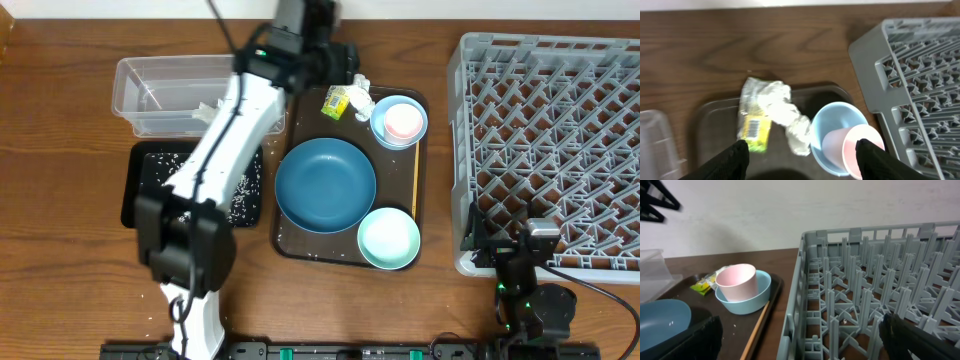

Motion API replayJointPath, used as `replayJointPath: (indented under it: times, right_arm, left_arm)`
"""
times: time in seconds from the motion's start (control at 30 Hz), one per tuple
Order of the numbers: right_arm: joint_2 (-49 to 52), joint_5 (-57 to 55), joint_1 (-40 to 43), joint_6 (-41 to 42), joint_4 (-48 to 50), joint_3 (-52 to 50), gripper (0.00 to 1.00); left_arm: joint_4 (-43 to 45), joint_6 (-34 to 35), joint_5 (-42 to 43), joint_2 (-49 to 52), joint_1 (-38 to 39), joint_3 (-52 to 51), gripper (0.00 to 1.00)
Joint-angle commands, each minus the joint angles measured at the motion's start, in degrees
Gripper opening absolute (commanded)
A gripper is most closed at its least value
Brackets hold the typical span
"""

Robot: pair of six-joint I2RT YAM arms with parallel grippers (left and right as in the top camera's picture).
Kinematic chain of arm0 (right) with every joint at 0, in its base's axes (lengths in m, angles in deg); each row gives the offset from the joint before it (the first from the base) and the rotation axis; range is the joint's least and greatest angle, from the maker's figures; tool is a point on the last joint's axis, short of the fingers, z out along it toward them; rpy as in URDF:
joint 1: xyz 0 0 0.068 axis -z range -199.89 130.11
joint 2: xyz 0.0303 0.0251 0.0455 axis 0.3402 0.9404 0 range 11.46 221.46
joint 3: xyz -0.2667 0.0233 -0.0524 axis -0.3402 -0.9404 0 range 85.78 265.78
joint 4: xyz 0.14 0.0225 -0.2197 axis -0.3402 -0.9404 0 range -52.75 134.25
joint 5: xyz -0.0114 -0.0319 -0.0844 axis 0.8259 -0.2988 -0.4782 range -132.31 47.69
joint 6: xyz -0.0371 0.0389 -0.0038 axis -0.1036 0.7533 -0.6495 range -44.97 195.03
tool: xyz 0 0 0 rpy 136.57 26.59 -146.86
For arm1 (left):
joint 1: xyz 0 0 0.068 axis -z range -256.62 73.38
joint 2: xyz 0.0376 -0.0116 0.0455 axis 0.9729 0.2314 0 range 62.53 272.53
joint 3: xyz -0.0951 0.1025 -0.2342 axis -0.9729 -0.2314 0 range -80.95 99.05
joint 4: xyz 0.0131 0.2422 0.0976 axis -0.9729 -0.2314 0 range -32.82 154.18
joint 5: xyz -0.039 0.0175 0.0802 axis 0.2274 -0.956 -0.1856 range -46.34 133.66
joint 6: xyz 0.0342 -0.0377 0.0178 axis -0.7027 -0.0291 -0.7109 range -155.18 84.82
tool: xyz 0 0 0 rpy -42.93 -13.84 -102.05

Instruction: Sort waste into correct bins and load items into the dishwasher rack

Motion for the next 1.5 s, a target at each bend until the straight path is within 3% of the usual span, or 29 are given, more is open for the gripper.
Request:
replayJointPath:
  times: [0.0,0.3,0.6,0.77,0.9,1.1,1.2,1.47]
  right_arm:
    - [-0.33,0.39,0.76,-0.76,-0.2,-0.07,0.99]
    - [-0.33,0.39,0.76,-0.76,-0.2,-0.07,0.99]
    - [-0.33,0.39,0.76,-0.76,-0.2,-0.07,0.99]
    - [-0.33,0.39,0.76,-0.76,-0.2,-0.07,0.99]
    - [-0.33,0.39,0.76,-0.76,-0.2,-0.07,0.99]
    - [-0.33,0.39,0.76,-0.76,-0.2,-0.07,0.99]
    - [-0.33,0.39,0.76,-0.76,-0.2,-0.07,0.99]
    - [-0.33,0.39,0.76,-0.74,-0.2,-0.07,0.99]
  left_arm:
    - [0.98,4.72,-2.82,5.64,1.66,0.26,0.7]
    - [0.07,7.43,-2.89,12.48,5.2,0.26,0.69]
    - [-1.03,13.79,-7.98,13.94,6.1,0.26,0.68]
    - [-0.37,21.53,-9.86,16.52,6.1,0.26,0.67]
    - [-0.42,21.92,-9.84,17.44,6.1,0.26,0.67]
    - [-0.2,21.92,-9.81,17.4,6.1,0.26,0.4]
    - [-0.15,21.92,-9.62,17.11,6.1,0.28,0.32]
    - [-1.49,21.79,-9.64,13.84,6.1,0.28,0.31]
